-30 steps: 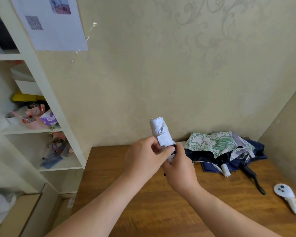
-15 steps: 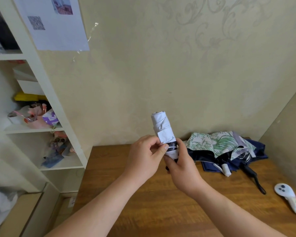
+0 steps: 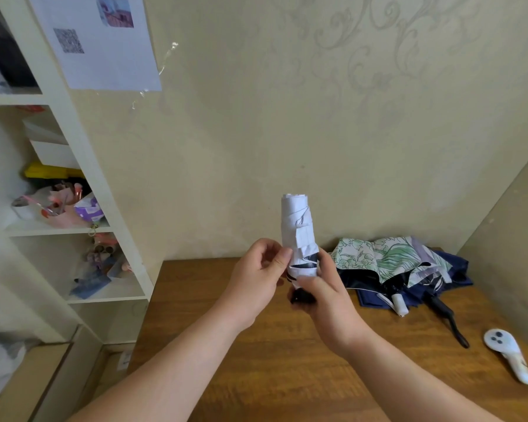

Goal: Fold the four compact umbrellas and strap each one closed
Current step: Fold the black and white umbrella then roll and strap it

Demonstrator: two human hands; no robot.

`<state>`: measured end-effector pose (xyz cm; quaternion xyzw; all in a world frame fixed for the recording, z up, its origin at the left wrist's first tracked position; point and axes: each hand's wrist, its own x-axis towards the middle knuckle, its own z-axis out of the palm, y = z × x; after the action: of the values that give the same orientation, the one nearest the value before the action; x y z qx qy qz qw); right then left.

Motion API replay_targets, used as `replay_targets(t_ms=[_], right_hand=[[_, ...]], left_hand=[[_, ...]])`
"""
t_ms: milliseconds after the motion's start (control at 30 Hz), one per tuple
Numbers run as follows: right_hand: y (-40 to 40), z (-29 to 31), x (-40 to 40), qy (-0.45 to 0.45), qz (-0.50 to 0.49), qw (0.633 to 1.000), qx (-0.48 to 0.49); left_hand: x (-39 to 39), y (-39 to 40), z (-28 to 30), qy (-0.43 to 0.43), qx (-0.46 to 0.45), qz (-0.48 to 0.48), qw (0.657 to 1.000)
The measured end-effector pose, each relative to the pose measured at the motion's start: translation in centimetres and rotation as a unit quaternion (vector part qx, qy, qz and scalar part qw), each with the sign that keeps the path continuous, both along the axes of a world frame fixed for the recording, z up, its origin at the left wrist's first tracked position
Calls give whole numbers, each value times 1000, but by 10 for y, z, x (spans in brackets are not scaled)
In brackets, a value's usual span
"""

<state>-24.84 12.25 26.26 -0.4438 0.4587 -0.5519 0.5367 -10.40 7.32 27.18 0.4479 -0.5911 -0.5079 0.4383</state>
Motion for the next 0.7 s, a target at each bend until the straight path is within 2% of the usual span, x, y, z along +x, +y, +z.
replay_targets(t_ms=[100, 167, 567, 700], right_hand=[[-3, 5, 1, -75, -9, 993, 95], [-4, 7, 2, -87, -20, 987, 131], [-5, 11, 7, -139, -12, 978, 156], [-4, 17, 6, -169, 32, 970, 174]], left_hand=[[3, -1, 0, -47, -34, -11, 998], [4, -1, 0, -64, -52, -13, 996], [8, -2, -7, -25, 12, -10, 1000], [10, 1, -3, -5, -16, -35, 999]])
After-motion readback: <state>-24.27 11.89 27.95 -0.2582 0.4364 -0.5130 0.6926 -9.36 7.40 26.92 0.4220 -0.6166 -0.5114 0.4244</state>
